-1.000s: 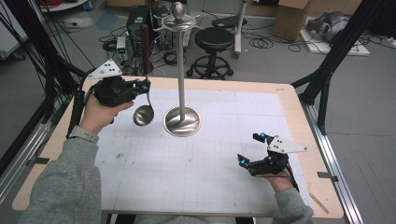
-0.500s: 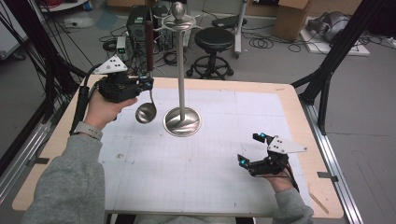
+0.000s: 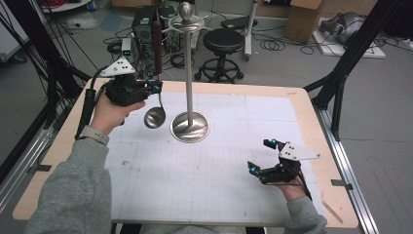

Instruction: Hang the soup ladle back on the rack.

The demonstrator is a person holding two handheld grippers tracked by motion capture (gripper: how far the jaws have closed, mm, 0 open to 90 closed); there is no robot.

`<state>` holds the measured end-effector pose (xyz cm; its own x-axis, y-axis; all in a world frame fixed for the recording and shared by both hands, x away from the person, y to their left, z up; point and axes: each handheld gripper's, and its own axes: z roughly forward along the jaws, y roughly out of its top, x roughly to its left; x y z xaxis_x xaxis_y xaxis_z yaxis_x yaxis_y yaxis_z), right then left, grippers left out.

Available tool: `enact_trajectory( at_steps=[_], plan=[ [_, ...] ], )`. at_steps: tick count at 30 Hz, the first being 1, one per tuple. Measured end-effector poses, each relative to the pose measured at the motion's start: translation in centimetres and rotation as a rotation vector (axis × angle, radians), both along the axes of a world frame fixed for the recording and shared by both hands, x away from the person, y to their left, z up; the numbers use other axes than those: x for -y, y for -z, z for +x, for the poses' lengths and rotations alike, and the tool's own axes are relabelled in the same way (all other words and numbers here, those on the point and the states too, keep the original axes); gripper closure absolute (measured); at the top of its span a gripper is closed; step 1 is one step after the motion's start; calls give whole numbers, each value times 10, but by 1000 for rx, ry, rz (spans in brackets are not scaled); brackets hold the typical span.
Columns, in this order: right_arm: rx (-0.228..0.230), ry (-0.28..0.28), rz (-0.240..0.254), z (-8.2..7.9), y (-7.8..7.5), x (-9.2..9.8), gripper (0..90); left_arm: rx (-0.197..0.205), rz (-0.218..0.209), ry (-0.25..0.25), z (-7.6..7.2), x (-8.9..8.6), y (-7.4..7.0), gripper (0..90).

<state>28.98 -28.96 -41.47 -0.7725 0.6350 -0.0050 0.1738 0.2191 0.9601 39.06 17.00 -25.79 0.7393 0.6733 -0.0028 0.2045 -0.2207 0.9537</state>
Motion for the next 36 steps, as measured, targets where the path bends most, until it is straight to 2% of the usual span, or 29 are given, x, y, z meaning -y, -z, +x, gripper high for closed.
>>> enact_trajectory(
  at_steps=[14, 36],
  plan=[
    [0, 0, 10, -1, -1, 1, 4, -11, 6, -9, 7, 8, -3, 840],
    [5, -6, 5, 0, -1, 1, 4, -46, 16, -26, 18, 23, 1, 840]
  ],
)
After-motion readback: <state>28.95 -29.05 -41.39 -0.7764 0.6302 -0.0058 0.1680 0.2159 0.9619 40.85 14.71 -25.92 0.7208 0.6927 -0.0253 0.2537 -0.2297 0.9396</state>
